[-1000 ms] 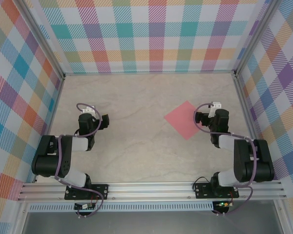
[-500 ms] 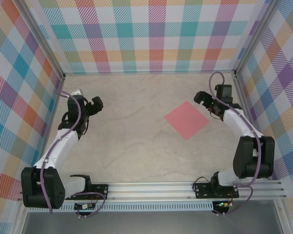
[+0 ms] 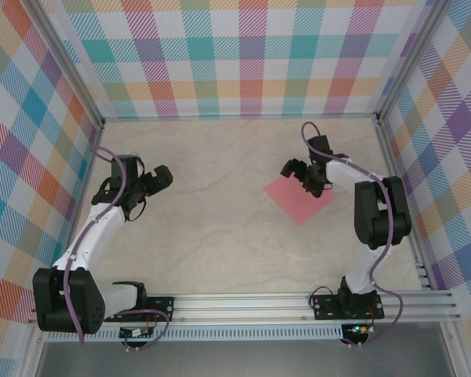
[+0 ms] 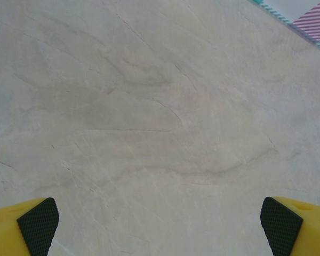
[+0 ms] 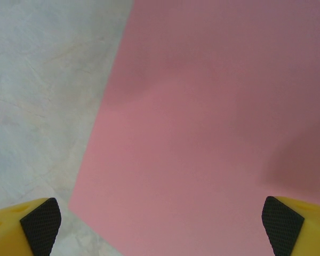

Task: Fold a paper plane with a square sheet of paper (pick it up from the middle)
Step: Move the square sheet of paper to the center of the table.

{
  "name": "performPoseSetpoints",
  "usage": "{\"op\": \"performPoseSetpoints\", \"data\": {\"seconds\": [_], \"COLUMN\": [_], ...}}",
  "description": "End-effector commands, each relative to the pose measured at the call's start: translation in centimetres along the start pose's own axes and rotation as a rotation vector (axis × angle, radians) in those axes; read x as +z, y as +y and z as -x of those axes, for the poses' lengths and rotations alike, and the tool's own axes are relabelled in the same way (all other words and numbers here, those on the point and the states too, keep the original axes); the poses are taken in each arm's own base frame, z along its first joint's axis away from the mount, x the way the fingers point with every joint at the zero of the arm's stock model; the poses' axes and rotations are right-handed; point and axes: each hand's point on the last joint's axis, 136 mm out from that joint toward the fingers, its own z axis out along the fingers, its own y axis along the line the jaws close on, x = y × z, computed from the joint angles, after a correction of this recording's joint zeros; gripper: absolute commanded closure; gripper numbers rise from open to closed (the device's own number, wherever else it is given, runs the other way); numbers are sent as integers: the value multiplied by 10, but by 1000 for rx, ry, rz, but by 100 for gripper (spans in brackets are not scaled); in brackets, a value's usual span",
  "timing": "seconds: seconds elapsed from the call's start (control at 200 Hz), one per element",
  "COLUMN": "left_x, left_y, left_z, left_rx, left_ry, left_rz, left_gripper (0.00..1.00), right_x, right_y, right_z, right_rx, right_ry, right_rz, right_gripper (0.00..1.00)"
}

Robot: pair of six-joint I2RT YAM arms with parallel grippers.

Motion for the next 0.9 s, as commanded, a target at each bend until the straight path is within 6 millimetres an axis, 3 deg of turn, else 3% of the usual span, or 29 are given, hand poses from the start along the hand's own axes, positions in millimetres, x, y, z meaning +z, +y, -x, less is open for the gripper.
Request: {"op": "performPoseSetpoints", "data": {"seconds": [0.0, 0.13, 0.245, 0.395, 0.55, 0.635, 0.74, 0.83, 0.9], "left_x": [-2, 0, -1, -1, 3, 4, 5, 5, 7], "left_y": [-9, -7, -4, -4, -6, -8, -9, -8, -8], "left_z": [0, -2, -2, -4, -8, -9, -9, -9, -10], "left_rx": [-7, -8, -1, 3, 6, 6, 5, 4, 5], "left_ry": [21, 28, 32, 37, 63, 70, 72, 77, 86], "left_rz": [-25, -13, 18, 30, 35, 29, 27, 35, 41], "left_gripper": [0, 0, 0, 0, 0, 0, 0, 0, 0], "right_x": [13, 35, 46, 45, 27, 14, -2, -26, -45], "right_y": [1, 16, 31, 36, 9, 0, 7, 26, 23], "right_z": [2, -9, -35, -101, -180, -204, -201, -179, -161], "right_rx": [-4, -54, -127, -303, -416, -400, -357, -344, -324], "right_ry": [8, 66, 145, 284, 401, 423, 390, 294, 210], "right_rz": [-78, -81, -50, -54, -161, -193, -218, -214, -281], "right_gripper": [0, 0, 0, 0, 1, 1, 1, 0, 0]}}
